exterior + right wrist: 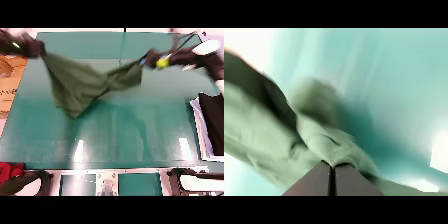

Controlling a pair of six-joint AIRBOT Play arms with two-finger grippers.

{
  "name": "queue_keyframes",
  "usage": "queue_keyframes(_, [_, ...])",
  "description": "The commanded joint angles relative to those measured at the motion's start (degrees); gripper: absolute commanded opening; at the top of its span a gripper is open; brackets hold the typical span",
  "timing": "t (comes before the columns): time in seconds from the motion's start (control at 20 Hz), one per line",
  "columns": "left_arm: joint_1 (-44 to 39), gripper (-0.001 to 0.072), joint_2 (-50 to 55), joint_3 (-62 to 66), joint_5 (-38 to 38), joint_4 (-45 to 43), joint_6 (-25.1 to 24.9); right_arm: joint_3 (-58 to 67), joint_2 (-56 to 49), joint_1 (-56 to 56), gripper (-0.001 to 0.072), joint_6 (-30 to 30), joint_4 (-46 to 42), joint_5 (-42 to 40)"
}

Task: Fold the shirts.

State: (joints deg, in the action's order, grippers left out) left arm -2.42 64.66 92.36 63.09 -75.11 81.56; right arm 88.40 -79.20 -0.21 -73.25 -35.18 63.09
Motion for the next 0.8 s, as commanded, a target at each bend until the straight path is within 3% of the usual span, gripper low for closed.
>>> queue_keyframes(0.0, [0.04,0.0020,-8.92,8.26,-1.97,4.02,-2.80,7.65,15.19,-5.77,0.0020,-0.66,0.22,-1.31])
queue_keyframes(0.35, [0.04,0.0021,-16.28,19.43,-3.26,9.90,-5.62,12.92,34.84,-15.58,0.0020,-1.57,-3.78,-9.09])
queue_keyframes(0.55, [0.04,0.0021,-14.80,19.74,-3.48,9.75,-5.57,12.72,34.82,-18.58,0.0020,-3.52,-7.04,-9.46])
queue_keyframes(0.75, [0.04,0.0021,-7.76,18.25,-1.44,10.49,-5.53,12.35,28.04,-18.56,0.0021,-3.78,-7.02,-5.14])
